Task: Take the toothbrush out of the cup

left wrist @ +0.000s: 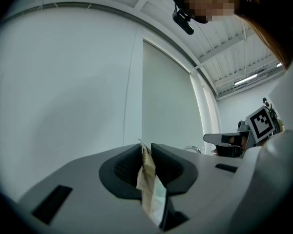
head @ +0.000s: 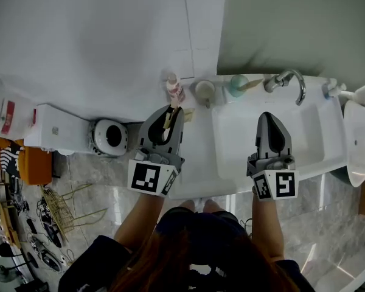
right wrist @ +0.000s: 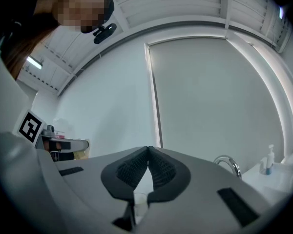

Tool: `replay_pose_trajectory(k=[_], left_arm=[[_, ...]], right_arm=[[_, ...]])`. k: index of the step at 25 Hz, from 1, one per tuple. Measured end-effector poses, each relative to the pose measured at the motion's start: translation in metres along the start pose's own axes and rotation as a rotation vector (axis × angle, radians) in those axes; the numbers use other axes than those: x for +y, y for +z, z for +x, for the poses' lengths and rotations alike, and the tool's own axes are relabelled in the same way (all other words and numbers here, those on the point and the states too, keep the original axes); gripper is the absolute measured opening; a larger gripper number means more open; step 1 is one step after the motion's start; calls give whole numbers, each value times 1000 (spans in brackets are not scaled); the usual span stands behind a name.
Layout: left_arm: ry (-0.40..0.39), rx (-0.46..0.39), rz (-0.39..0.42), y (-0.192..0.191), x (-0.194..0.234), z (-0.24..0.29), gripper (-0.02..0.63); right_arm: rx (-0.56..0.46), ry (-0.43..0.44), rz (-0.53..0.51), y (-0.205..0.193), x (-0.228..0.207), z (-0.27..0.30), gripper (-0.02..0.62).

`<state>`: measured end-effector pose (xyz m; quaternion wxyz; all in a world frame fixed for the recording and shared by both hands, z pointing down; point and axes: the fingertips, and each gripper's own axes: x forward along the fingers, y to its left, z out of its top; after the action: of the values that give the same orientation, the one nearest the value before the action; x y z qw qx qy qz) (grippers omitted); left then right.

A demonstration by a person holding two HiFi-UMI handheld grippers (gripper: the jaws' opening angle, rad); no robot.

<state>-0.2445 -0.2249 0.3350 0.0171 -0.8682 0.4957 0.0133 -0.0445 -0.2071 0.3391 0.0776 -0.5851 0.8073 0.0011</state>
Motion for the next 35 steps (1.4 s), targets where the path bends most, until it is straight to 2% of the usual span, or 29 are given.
replay_pose_trajectory(k=[10, 14, 17, 19, 22, 25, 27, 28, 35], left_arm=[[-22, 27, -12, -23, -4, 34, 72], [-24, 43, -14, -33, -3, 42, 72], [-22, 55, -3, -40, -2, 47, 72], [-21, 71, 3, -46, -1, 50, 72], [-19, 89, 3, -52, 1, 55, 72], [-11, 91, 5, -53, 4, 58, 72], [-7, 92, 9, -53, 7, 59, 72], [-5, 92, 12, -53, 8, 59, 72], [13, 82, 21, -47, 17, 60, 72]], right_arm=[[113, -36, 42, -57, -49, 38, 24], [196, -14, 7, -93, -65, 66, 137], [207, -27, -11, -114, -79, 88, 185], [211, -21, 4, -126, -87, 102, 241], [237, -16, 18, -146, -98, 122, 278], [257, -31, 19, -162, -109, 136, 264], [252, -38, 13, -166, -113, 141, 199], [246, -40, 15, -166, -114, 142, 192], [173, -32, 14, -139, -110, 150, 155]])
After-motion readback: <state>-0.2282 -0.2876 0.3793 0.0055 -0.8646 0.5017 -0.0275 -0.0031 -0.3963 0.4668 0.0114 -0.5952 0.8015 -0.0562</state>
